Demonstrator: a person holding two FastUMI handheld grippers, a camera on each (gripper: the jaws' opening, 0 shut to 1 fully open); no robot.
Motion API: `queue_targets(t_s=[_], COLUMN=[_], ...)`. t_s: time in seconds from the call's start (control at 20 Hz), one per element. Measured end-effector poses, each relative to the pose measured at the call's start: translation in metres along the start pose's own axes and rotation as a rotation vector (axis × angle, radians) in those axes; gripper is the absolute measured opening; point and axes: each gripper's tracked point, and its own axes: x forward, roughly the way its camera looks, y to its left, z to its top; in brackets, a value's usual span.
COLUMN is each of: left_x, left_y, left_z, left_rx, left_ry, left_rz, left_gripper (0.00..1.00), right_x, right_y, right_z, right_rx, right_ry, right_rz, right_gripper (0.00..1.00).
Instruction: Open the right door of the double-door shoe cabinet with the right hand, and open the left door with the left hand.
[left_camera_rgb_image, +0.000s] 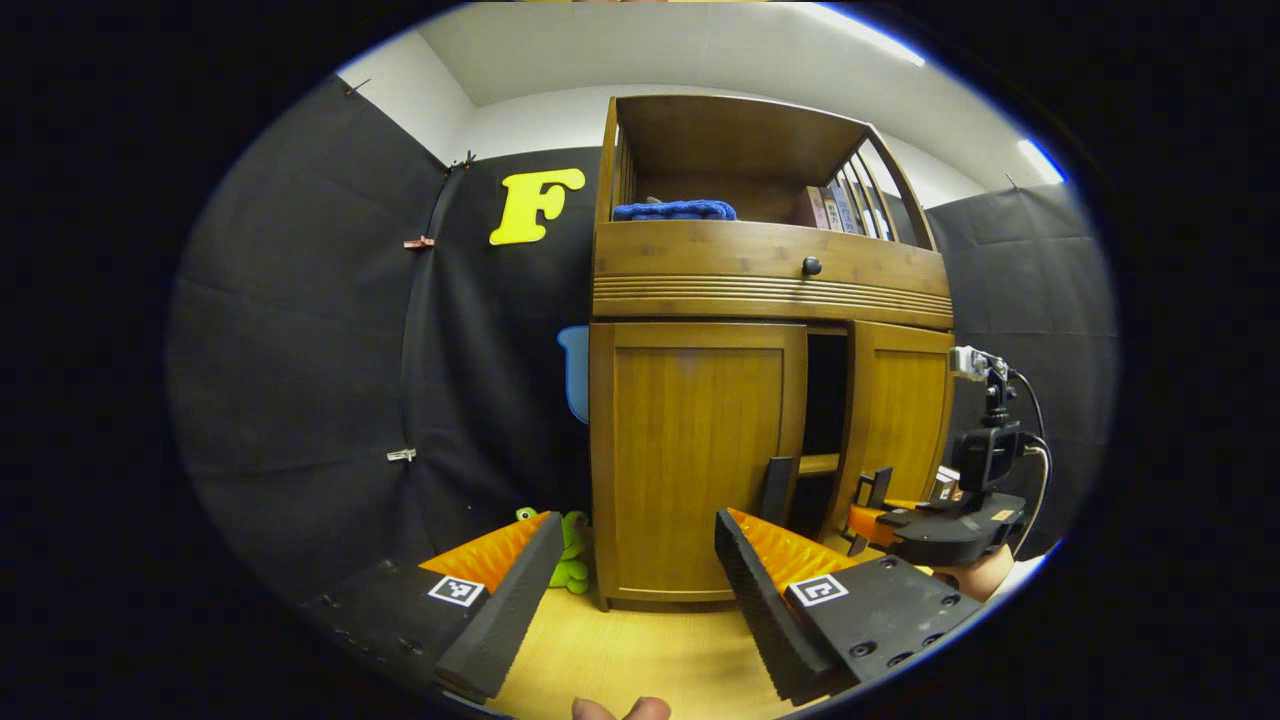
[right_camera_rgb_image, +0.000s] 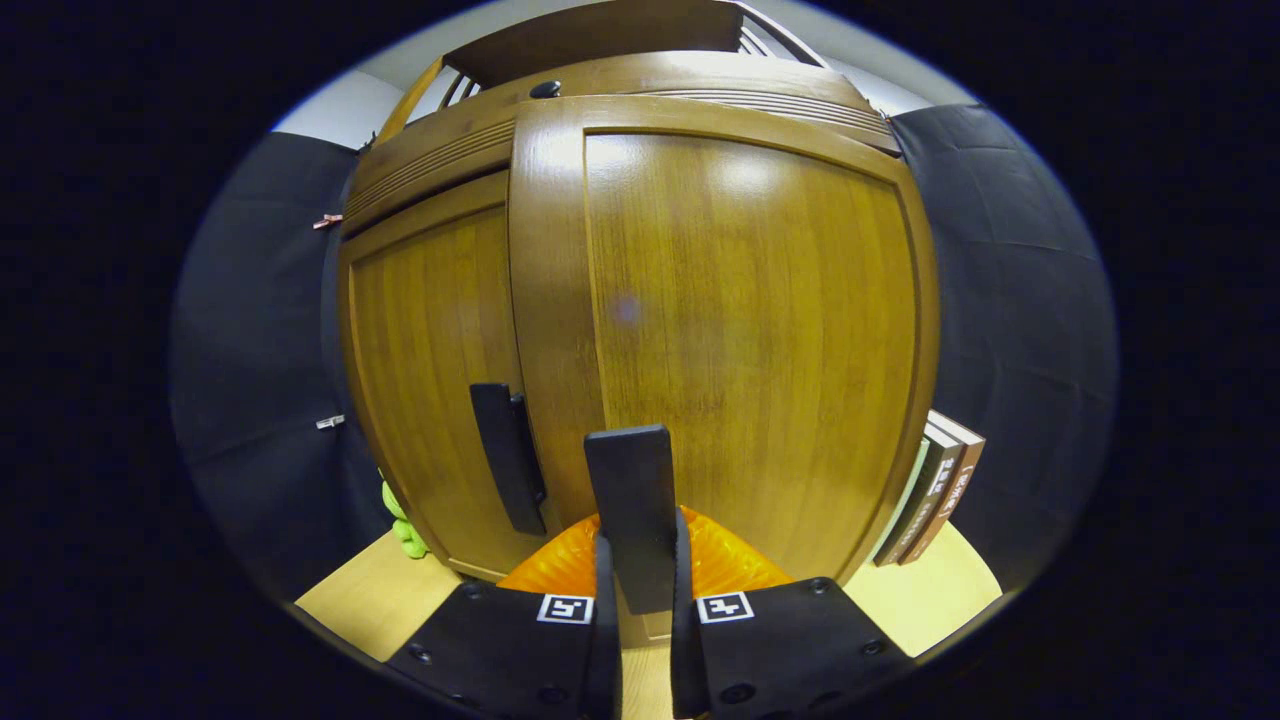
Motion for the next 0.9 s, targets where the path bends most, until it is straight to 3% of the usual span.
queue_targets(t_s=[0.55,0.65,0.7,0.9], left_x=[-0.023,-0.025,-0.025,-0.022], left_y=[-0.032,-0.039,-0.044,-0.058], left_z=[0.008,0.009,0.010,0.013], left_rx=[-0.012,-0.015,-0.016,-0.012], left_ry=[-0.017,-0.023,-0.025,-0.033], left_rz=[-0.033,-0.048,-0.058,-0.092], left_gripper=[0.92,0.97,0.92,0.92], right_x=[-0.077,-0.088,-0.094,-0.114], right_y=[-0.050,-0.061,-0.067,-0.092], right_z=[-0.006,-0.007,-0.007,-0.007], right_rx=[0.000,0.005,0.008,0.013], right_ry=[0.030,0.030,0.031,0.027], right_rz=[-0.027,-0.041,-0.050,-0.082], right_gripper=[0.22,0.22,0.23,0.22])
